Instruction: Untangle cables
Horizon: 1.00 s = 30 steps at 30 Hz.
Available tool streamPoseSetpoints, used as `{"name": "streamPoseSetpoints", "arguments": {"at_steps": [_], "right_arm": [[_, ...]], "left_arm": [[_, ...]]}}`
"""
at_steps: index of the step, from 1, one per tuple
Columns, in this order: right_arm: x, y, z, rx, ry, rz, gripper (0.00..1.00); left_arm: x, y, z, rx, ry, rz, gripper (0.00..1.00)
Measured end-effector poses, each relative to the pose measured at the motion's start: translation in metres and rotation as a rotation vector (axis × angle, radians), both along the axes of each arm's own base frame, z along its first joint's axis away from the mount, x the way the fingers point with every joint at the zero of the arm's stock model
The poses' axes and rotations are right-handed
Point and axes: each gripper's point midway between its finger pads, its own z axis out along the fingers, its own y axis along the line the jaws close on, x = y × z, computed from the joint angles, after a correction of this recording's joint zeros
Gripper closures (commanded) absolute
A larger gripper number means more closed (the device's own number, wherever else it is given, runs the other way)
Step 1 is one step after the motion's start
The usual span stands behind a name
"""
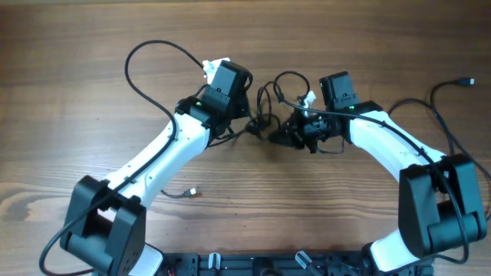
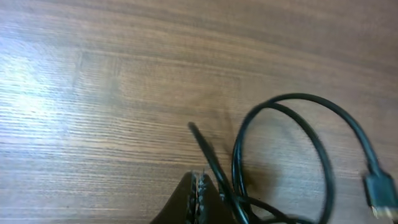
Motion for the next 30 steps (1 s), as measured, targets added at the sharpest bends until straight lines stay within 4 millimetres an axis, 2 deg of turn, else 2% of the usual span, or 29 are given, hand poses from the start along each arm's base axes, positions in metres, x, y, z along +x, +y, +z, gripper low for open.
{"name": "streamPoseSetpoints", "arguments": {"at_steps": [3,5,10,15,17,19,22,24,28,30], "right_arm": [[-0.013,-0.015,-0.018,-0.118,0.014,0.031,0.96],[-0.019,-0.022,-0.025,-0.172,0.011,0.051,0.96],[-0.026,-0.035,-0.036,-0.26,0.014,0.077,0.96],[-0.026,-0.065,-0.056,-0.475,0.1,-0.042,0.96],[-0.037,-0.077,-0.061,-0.546,0.147,-0.041,0.95],[-0.054,-0.09,-0.063,-0.617,0.21,-0.026,0.95],[-0.077,-0.119,-0.062,-0.785,0.294,0.006,0.95],[-0.08,-0.131,-0.057,-0.854,0.308,0.016,0.95],[-0.075,-0.148,-0.052,-0.964,0.292,-0.01,0.95],[-0.075,-0.154,-0.038,-1.002,0.312,0.001,0.95]], "left_arm": [[-0.002,-0.002,-0.017,0.008,0.043,-0.009,0.93],[-0.001,-0.004,-0.023,0.009,0.053,-0.012,0.88],[0.011,-0.012,-0.016,-0.017,-0.004,-0.03,0.85],[0.012,-0.012,-0.016,0.003,-0.012,-0.058,0.87],[0.008,-0.009,-0.019,0.014,0.006,-0.059,0.87],[0.007,-0.008,-0.02,0.02,0.012,-0.063,0.87],[0.007,-0.008,-0.02,0.021,0.012,-0.064,0.86],[0.007,-0.008,-0.02,0.02,0.012,-0.064,0.86],[0.007,-0.008,-0.02,0.021,0.012,-0.063,0.87],[0.008,-0.004,-0.02,0.041,0.004,-0.049,0.87]]}}
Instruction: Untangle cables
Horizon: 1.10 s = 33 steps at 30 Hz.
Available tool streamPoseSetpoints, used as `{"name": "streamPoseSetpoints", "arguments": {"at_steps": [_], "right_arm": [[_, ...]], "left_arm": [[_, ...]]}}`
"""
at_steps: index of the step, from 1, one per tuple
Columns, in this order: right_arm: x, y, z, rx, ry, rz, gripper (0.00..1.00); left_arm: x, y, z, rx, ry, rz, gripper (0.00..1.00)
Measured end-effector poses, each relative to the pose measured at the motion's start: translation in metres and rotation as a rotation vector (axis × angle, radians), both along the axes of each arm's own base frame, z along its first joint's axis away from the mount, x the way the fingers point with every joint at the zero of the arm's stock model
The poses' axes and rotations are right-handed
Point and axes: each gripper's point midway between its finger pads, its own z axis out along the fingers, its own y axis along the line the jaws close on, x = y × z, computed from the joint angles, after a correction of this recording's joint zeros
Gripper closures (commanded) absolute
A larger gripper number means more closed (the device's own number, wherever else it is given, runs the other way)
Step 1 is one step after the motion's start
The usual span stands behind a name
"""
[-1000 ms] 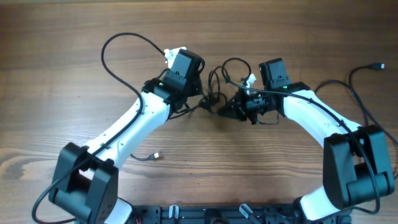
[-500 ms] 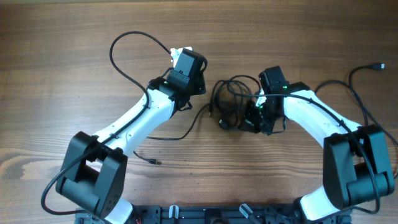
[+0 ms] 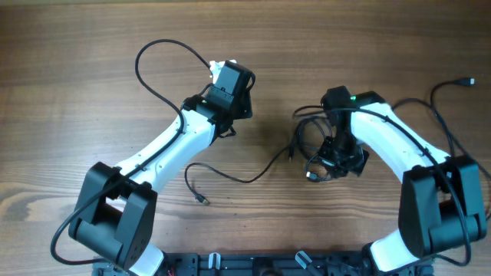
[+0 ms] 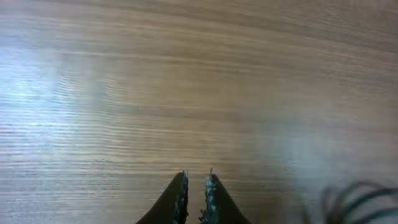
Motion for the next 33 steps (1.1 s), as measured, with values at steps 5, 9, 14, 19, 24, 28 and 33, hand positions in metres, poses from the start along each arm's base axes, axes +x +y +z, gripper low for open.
{"name": "streamPoseSetpoints", "arguments": {"at_steps": [5,9,14,19,24,28,33], "right_arm": [[0.036,0.032,0.051,0.179,-0.083,0.126,0.95],[0.077,0.109,0.078,0.544,-0.304,0.351,0.96],[0.085,0.158,0.084,0.599,-0.417,0.505,0.96],[0.071,0.075,0.056,0.032,-0.303,0.219,0.96],[0.103,0.101,0.053,0.164,-0.418,0.345,0.95],[0.094,0.096,0.052,0.134,-0.383,0.334,0.95],[0.084,0.037,0.056,-0.195,-0.349,0.213,0.95]], "left_arm": [[0.004,0.02,-0.001,0.044,-0.002,0.053,0.86],[0.011,0.04,-0.002,0.051,0.003,0.101,0.86],[0.013,0.046,-0.003,0.036,0.015,0.112,0.85],[0.012,0.045,-0.003,0.03,0.018,0.108,0.84],[0.012,0.044,-0.004,0.028,0.02,0.106,0.84],[0.012,0.044,-0.004,0.029,0.021,0.106,0.84],[0.012,0.044,-0.004,0.029,0.022,0.106,0.84]]}}
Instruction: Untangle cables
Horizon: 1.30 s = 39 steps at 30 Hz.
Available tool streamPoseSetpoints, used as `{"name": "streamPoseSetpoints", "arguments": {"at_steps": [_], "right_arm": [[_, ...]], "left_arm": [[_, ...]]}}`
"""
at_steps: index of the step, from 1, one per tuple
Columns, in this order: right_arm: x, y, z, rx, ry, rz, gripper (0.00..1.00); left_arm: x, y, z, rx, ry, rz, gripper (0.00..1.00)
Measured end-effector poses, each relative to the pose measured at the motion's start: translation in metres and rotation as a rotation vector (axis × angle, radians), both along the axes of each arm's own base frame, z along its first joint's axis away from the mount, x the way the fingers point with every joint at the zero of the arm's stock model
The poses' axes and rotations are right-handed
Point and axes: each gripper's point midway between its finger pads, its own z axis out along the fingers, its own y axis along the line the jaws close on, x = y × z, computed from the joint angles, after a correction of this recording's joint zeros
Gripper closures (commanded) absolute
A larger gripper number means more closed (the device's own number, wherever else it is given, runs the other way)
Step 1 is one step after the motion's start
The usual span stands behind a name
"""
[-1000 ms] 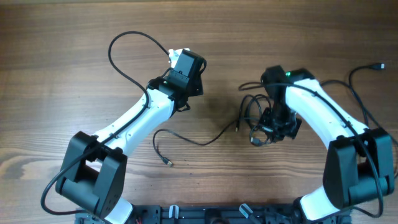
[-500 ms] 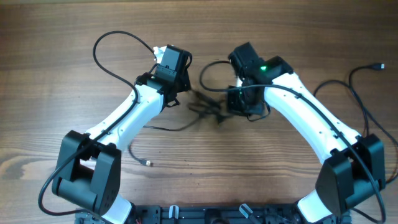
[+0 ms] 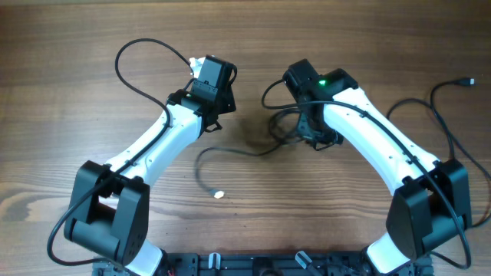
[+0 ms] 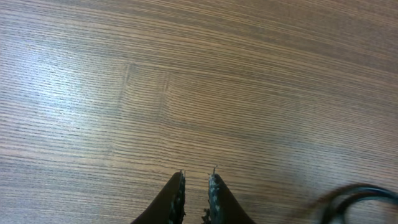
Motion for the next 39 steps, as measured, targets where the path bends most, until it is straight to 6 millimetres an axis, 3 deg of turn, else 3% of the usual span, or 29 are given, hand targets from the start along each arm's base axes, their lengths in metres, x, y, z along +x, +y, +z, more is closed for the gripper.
{"name": "streamPoseSetpoints", "arguments": {"at_steps": [3,8,10,11,13,15,18,19,25,27,35,39], "right_arm": [[0.014,-0.001,0.002,-0.021,-0.047,0.066,0.95],[0.02,-0.007,0.005,-0.056,-0.095,0.002,0.96],[0.023,-0.004,0.004,-0.037,-0.107,0.0,0.96],[0.027,0.003,0.003,-0.005,-0.115,0.014,0.96],[0.037,0.033,0.0,0.159,-0.118,0.101,0.96],[0.042,0.076,0.002,0.402,-0.106,0.191,0.96],[0.06,0.126,0.027,0.743,-0.159,0.228,0.96],[0.067,0.133,0.036,0.815,-0.182,0.211,0.96],[0.111,0.149,0.083,1.095,-0.31,0.047,0.96],[0.116,0.154,0.091,1.139,-0.32,0.007,0.96],[0.113,0.163,0.099,1.235,-0.229,-0.184,0.96],[0.103,0.184,0.107,1.283,-0.194,-0.169,0.96]], "left_arm": [[0.0,0.0,0.0,0.0,0.0,0.0,0.83],[0.001,0.002,0.0,-0.003,0.001,0.005,0.83],[0.002,0.005,-0.001,-0.039,0.017,0.006,0.78],[0.003,0.008,-0.002,-0.066,0.027,0.008,0.74],[0.006,0.01,-0.001,-0.159,0.055,-0.019,0.62],[0.008,0.005,0.005,-0.287,0.067,-0.108,0.56],[0.001,-0.011,0.023,-0.484,0.066,-0.32,0.5],[-0.005,-0.019,0.033,-0.562,0.059,-0.405,0.47],[-0.018,-0.033,0.054,-0.695,0.035,-0.565,0.29],[-0.021,-0.036,0.057,-0.717,0.03,-0.595,0.3],[-0.023,-0.039,0.061,-0.738,0.025,-0.616,0.31],[-0.018,-0.041,0.058,-0.693,0.003,-0.615,0.3]]}}
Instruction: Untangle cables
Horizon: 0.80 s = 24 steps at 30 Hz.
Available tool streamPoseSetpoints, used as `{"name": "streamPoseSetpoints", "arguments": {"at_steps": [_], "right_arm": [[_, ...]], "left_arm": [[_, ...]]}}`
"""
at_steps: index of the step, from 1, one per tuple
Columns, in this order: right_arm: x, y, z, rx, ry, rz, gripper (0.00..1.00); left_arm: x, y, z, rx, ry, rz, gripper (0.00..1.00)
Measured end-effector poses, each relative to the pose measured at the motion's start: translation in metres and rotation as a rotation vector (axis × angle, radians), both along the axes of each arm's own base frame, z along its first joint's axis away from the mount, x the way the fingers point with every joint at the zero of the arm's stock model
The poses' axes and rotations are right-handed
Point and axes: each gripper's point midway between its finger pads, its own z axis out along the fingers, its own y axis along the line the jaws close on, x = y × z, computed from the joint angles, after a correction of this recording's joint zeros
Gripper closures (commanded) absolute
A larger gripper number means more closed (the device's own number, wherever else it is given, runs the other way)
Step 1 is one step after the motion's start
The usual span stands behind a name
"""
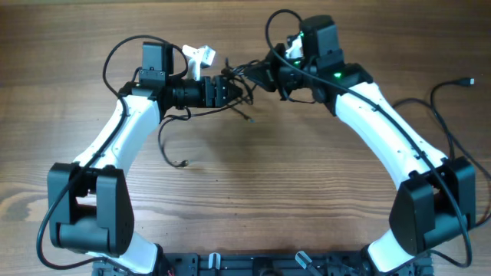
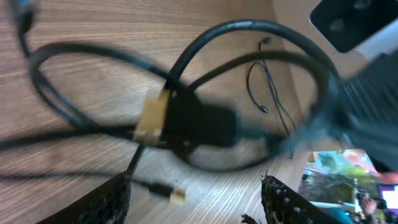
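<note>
A knot of black cables (image 1: 247, 74) hangs just off the wood between the two grippers at the back middle. My right gripper (image 1: 262, 77) points left and is shut on its right side. My left gripper (image 1: 236, 90) points right at the knot, open. In the left wrist view its fingers (image 2: 118, 196) stand wide apart under the loops, where a black plug with a gold end (image 2: 186, 121) sits in the tangle. A thin cable (image 1: 163, 138) trails from the knot toward the front, ending in a small plug (image 1: 184, 162).
A separate black cable (image 1: 443, 107) lies at the right edge, its plug (image 1: 468, 80) near the corner. The left arm's own lead loops (image 1: 115, 54) behind its wrist. Both arm bases stand at the front edge.
My right gripper has carried the knot from the table's middle to the back. My left gripper has turned sideways toward it and opened wide. The thin cable's free end now lies further left.
First both grippers met at the tangle, my left one shut on a strand. Then they stood apart, the right holding the bundle and a thin cable stretched out between. Later my left gripper hung barely open over bare wood. Now it is open at the raised knot.
</note>
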Motion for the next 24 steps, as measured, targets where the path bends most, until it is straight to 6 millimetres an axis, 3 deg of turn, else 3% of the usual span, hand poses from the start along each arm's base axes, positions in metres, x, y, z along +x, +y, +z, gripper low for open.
{"name": "streamPoseSetpoints", "arguments": {"at_steps": [4,6,7,9,10,17,24], "right_arm": [[-0.011,0.016,0.003,0.019,0.008,0.036,0.96],[-0.011,0.017,0.004,0.021,0.007,0.037,0.96],[-0.011,0.017,0.002,0.018,0.012,0.036,0.96],[-0.015,0.015,-0.002,0.002,0.03,0.041,0.96],[-0.021,0.013,-0.008,-0.016,0.055,0.053,0.96],[-0.053,0.024,-0.016,-0.035,0.055,0.215,0.96],[-0.068,0.037,-0.013,-0.021,0.026,0.295,0.96]], "left_arm": [[0.004,-0.006,-0.003,0.04,-0.027,0.013,0.36],[0.009,-0.003,-0.006,0.065,-0.022,0.046,0.54],[0.011,-0.001,-0.008,0.077,-0.021,0.064,0.74],[0.015,0.003,-0.01,0.09,-0.011,0.095,0.92],[0.019,0.009,-0.01,0.098,-0.017,0.116,0.96],[0.043,0.055,-0.01,0.108,-0.006,0.273,0.96],[0.04,0.059,-0.013,0.11,0.028,0.288,0.96]]}}
